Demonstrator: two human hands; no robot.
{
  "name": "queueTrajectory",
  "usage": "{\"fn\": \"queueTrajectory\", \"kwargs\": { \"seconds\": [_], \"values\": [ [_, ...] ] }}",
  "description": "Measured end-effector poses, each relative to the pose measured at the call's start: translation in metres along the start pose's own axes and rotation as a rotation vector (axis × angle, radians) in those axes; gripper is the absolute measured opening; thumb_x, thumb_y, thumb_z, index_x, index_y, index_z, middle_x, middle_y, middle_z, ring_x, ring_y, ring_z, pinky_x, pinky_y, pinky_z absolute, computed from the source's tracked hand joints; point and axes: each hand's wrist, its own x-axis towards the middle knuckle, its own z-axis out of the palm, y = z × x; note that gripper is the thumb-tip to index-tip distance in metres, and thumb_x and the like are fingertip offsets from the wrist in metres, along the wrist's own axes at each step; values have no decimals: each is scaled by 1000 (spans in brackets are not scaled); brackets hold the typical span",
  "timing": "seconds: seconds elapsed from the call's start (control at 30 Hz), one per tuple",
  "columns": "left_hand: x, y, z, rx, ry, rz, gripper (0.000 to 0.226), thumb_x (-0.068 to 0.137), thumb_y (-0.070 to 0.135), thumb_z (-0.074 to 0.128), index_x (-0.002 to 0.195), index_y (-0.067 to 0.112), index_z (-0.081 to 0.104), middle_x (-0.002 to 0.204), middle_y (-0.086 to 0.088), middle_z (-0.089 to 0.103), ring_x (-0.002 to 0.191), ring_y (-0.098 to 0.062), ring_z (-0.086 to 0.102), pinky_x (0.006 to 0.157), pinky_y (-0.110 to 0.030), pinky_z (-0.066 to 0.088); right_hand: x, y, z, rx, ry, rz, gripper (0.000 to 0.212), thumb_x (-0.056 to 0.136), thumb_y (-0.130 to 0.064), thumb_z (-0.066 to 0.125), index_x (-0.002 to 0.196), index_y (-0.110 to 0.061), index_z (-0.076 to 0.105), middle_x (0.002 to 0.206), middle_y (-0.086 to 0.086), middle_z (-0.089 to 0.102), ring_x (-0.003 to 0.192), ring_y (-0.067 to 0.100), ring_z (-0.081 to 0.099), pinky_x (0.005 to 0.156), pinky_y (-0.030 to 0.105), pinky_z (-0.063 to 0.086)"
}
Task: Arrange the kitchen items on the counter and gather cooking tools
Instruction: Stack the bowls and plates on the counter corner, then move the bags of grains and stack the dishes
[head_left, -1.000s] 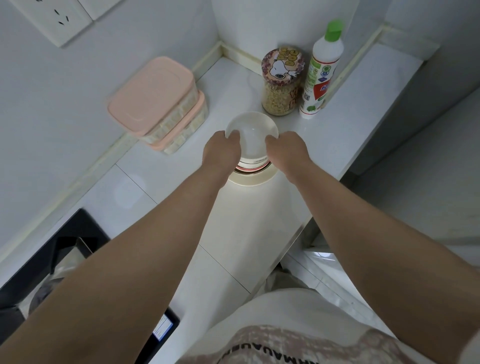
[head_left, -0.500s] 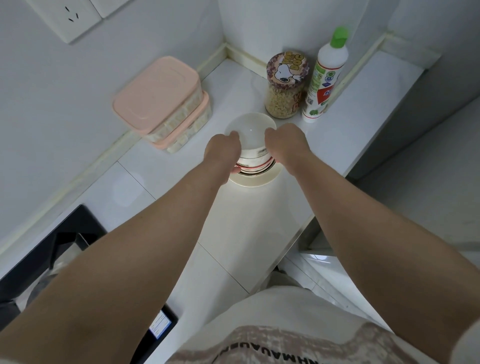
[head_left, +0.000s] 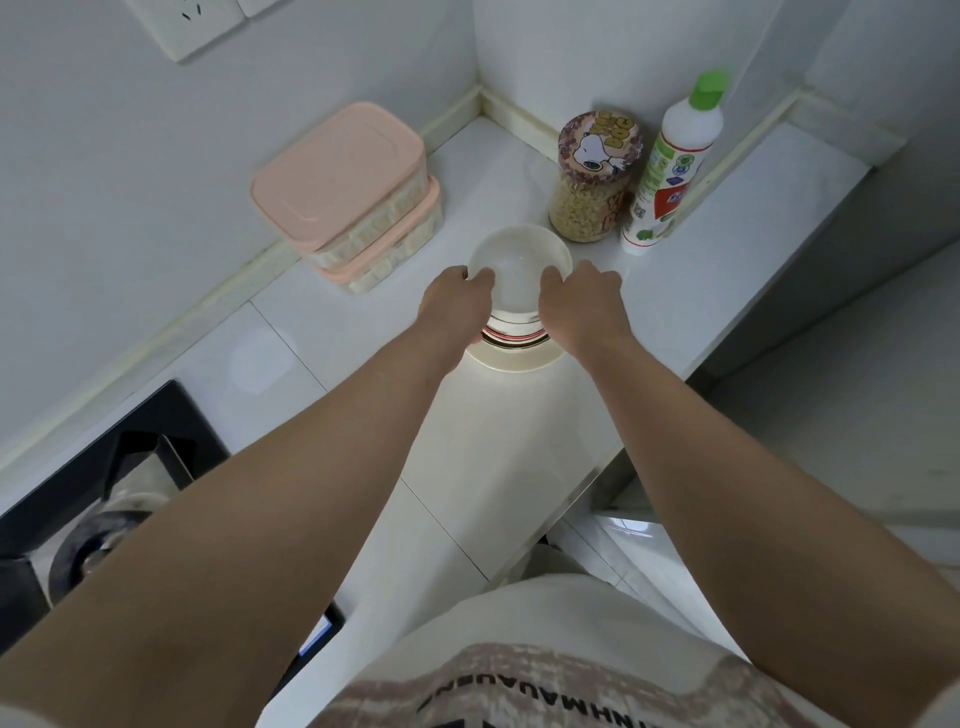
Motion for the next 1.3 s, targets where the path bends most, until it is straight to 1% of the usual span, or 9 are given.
{"fn": "queueTrajectory", "kwargs": {
  "seconds": [0.07, 0.13, 0.3, 0.4, 0.6, 0.83, 0.9, 1.07, 1.3],
  "values": [
    [-6, -2, -8, 1, 37, 3, 32, 97, 37, 44, 99, 9, 58, 90, -4, 50, 80, -24, 49, 86, -39, 53, -9, -5, 2, 9, 90, -10, 54, 101, -40, 41, 144, -9, 34, 140, 17, 37, 128, 34, 42, 97, 43, 42],
    [-16, -8, -20, -13, 78, 20, 42, 95, 40, 44, 112, 6, 61, 101, -11, 59, 87, -28, 57, 92, -36, 52, -22, -12, 3, 17, 162, -46, 61, 99, -43, 47, 149, -12, 27, 145, 16, 32, 132, 32, 37, 104, 44, 40],
    [-70, -25, -63, -99, 154, 124, 21, 98, 31, 50, 96, 20, 67, 96, 4, 70, 89, -19, 68, 81, -36, 58, -67, -40, 19, 232, 152, -298, 28, 97, -36, 52, 119, -19, 51, 126, 6, 46, 118, 25, 46, 103, 42, 39],
    [-106, -45, -99, -187, 239, 94, 24, 98, 25, 49, 100, 17, 71, 92, 2, 74, 81, -16, 71, 74, -33, 58, -100, -68, 40, 324, -35, -482, 27, 100, -28, 46, 87, -6, 53, 85, 7, 58, 83, 24, 54, 78, 37, 43],
    [-184, -115, -171, -312, 576, -4, 23, 99, 20, 50, 93, 16, 71, 76, 1, 71, 62, -11, 64, 62, -29, 50, -178, -111, 109, 288, -453, -614, 37, 102, -29, 41, 86, -4, 62, 82, -1, 64, 75, 13, 57, 64, 32, 37],
    [-322, -220, -240, -464, 1010, -129, 24, 99, 19, 50, 89, 16, 72, 70, 2, 67, 61, -12, 62, 62, -28, 51, -341, -127, 181, 173, -866, -870, 38, 103, -31, 40, 81, -8, 61, 69, -6, 56, 60, 2, 52, 57, 18, 40],
    [-364, -247, -250, -533, 1101, -150, 24, 99, 19, 51, 89, 17, 73, 69, 3, 66, 60, -12, 60, 60, -27, 50, -386, -120, 195, 118, -928, -930, 36, 103, -32, 41, 81, -12, 61, 69, -8, 55, 66, -5, 54, 63, 14, 41],
    [-469, -321, -269, -632, 1283, -218, 22, 96, 20, 53, 87, 17, 73, 68, 2, 65, 58, -10, 58, 57, -24, 48, -506, -92, 234, 5, -1129, -999, 32, 101, -34, 43, 85, -13, 62, 75, -7, 58, 76, 12, 57, 79, 41, 51],
    [-591, -427, -296, -719, 1425, -290, 22, 97, 23, 52, 90, 18, 72, 68, 2, 63, 56, -11, 57, 63, -28, 50, -655, -51, 285, -97, -1278, -1057, 28, 101, -32, 44, 85, -16, 61, 76, 0, 60, 75, 14, 56, 82, 44, 52]
  ]
}}
